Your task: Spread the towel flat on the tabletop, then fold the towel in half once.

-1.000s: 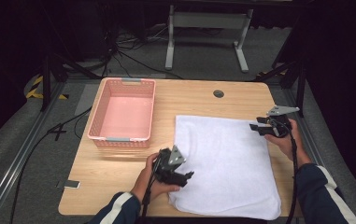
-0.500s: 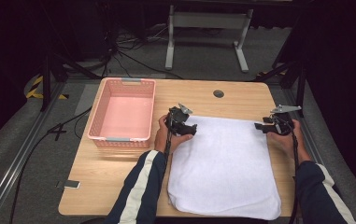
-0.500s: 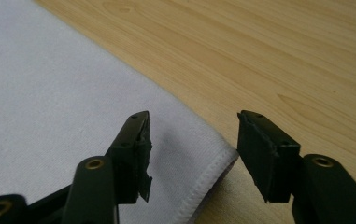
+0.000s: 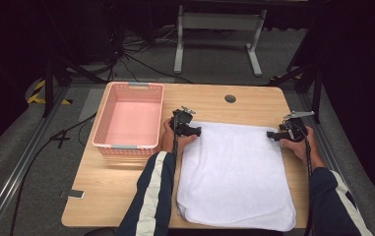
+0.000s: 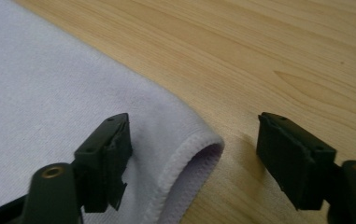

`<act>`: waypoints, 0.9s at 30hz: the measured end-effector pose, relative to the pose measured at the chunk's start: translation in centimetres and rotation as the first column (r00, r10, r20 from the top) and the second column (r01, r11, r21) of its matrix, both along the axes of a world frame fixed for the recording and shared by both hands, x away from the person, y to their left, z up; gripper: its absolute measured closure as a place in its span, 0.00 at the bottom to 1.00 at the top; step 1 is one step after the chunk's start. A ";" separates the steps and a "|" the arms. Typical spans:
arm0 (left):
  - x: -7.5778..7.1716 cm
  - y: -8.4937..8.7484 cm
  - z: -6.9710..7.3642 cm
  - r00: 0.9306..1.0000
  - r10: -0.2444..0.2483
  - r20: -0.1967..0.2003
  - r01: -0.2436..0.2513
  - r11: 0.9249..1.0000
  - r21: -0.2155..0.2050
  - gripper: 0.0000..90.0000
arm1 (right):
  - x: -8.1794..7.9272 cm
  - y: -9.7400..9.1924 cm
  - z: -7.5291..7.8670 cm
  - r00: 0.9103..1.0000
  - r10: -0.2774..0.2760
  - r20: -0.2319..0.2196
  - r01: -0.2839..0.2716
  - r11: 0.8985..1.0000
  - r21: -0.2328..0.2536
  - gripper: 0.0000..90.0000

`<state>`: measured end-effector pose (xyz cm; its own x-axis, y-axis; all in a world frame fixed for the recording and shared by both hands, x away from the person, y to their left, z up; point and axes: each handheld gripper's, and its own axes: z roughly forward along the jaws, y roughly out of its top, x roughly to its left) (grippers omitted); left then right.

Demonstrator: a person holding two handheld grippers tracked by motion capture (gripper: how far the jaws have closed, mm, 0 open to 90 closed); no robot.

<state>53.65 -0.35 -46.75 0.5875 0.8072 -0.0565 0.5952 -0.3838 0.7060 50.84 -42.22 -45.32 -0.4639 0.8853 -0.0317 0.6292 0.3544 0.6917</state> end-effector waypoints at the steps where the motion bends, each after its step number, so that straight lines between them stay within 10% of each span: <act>1: 0.1 0.0 0.0 1.000 -0.009 0.003 0.009 1.000 -0.004 0.28 | 0.2 -0.2 -0.1 1.000 -0.010 -0.015 0.010 1.000 0.008 0.23; 5: 0.2 0.3 0.3 1.000 -0.024 -0.007 0.023 0.999 -0.034 0.56 | 0.3 -0.3 -0.2 1.000 0.012 -0.002 -0.012 1.000 0.028 0.28; 9: 0.3 0.0 0.5 0.997 -0.069 -0.020 0.068 0.997 -0.034 0.82 | 0.2 0.0 0.0 0.994 0.108 0.003 -0.108 0.993 0.042 0.56; 14: 0.2 0.0 0.4 0.996 -0.085 -0.013 0.085 0.996 -0.032 0.87 | 0.2 0.5 0.2 0.985 0.169 -0.033 -0.166 0.982 0.086 0.87; 27: -3.0 -0.5 4.5 0.986 -0.128 0.103 0.131 0.991 -0.025 0.89 | -2.0 0.4 2.9 0.968 0.233 0.088 -0.243 0.960 0.137 0.92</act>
